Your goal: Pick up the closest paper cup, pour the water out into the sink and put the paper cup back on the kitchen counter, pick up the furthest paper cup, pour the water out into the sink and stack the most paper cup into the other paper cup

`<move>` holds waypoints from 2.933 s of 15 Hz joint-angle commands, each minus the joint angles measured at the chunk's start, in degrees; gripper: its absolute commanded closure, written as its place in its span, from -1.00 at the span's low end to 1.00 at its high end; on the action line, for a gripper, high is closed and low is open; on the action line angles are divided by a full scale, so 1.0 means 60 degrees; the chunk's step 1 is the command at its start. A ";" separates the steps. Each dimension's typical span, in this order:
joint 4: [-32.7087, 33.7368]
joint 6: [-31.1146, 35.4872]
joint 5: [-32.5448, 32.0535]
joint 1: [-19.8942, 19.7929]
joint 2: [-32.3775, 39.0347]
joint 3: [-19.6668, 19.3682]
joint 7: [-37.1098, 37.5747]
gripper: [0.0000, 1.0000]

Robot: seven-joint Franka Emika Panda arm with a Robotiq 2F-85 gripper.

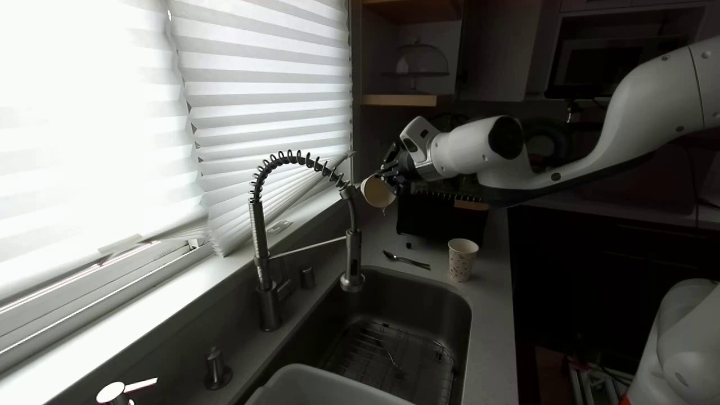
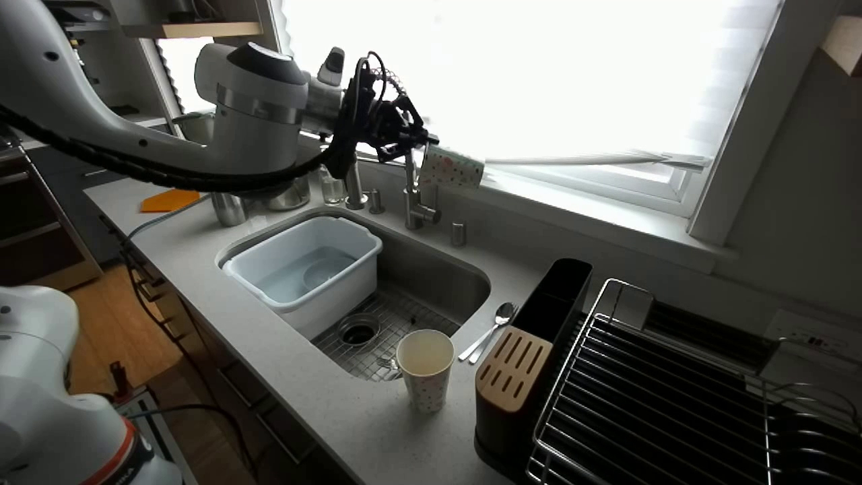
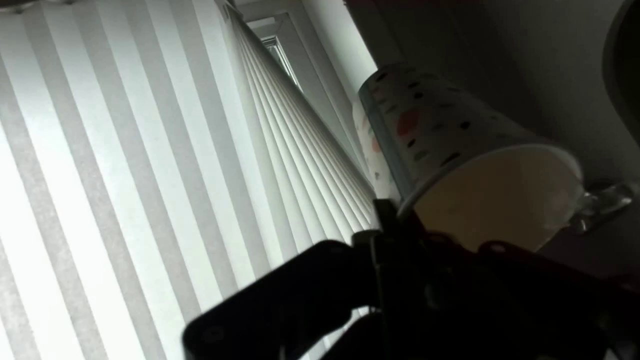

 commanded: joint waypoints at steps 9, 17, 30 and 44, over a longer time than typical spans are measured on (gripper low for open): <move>0.0736 -0.0415 -0.6502 0.0815 -0.0119 -0.0191 0.5515 0.98; 0.0581 -0.1464 -0.8919 0.1326 0.0083 -0.0346 0.7796 0.98; 0.0469 -0.0403 -0.3572 0.0039 0.0910 -0.0440 0.4574 0.98; 0.0126 -0.3930 0.7152 0.3429 0.1086 -0.3080 -0.1742 0.98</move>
